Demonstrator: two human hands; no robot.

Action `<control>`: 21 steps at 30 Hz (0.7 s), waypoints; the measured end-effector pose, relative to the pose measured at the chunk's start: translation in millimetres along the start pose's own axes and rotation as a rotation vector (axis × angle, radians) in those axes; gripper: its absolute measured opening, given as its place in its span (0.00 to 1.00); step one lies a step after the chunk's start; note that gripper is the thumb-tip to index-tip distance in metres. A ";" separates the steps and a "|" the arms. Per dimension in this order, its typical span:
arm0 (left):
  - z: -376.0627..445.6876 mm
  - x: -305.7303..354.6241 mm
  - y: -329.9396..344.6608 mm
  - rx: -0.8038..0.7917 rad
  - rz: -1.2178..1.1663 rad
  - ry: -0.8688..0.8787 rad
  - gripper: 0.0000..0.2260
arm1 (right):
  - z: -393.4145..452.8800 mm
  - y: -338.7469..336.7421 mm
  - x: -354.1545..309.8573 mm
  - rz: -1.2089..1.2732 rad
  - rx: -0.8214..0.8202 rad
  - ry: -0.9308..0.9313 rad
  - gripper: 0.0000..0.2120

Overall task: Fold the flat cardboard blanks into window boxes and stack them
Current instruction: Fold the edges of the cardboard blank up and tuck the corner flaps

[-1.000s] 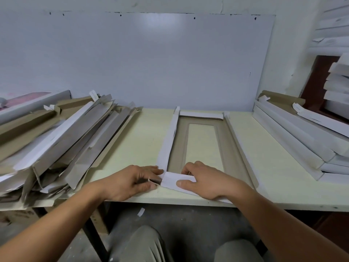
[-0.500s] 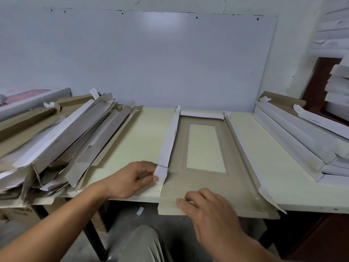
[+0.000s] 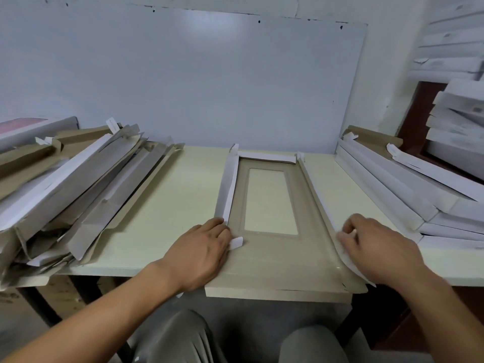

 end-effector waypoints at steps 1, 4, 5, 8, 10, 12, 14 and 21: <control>-0.2 0.6 0.0 0.002 -0.005 -0.003 0.18 | 8.1 4.7 14.2 -0.004 -0.095 0.047 0.10; -1.6 1.8 -1.3 0.004 -0.012 -0.009 0.18 | 21.8 24.9 30.3 0.161 -0.211 0.000 0.12; -2.2 2.1 -2.2 0.004 -0.014 -0.012 0.19 | 22.5 28.4 28.9 0.225 -0.204 -0.041 0.11; -2.6 2.9 -4.0 0.008 0.000 -0.017 0.18 | 22.5 31.1 21.1 0.309 -0.198 -0.142 0.09; -2.1 3.9 -4.3 0.015 0.008 -0.012 0.15 | 23.1 26.2 15.8 0.329 -0.148 -0.223 0.08; -2.6 4.8 -5.4 0.026 0.023 -0.006 0.14 | 22.4 22.4 8.7 0.423 -0.156 -0.322 0.06; -3.5 5.6 -6.3 0.036 0.034 -0.008 0.13 | 19.2 19.1 5.7 0.556 -0.348 -0.391 0.08; -4.3 5.8 -6.7 0.067 0.008 0.000 0.14 | 20.8 0.7 11.1 0.297 -0.659 -0.544 0.15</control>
Point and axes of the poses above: each hand's wrist, its own z-axis towards the middle knuckle, its own y-axis out of the palm, x = y × z, the point moved 3 cm from there along z, towards the middle knuckle, and after that the axes turned 14 degrees about -x, right-handed, at the moved point
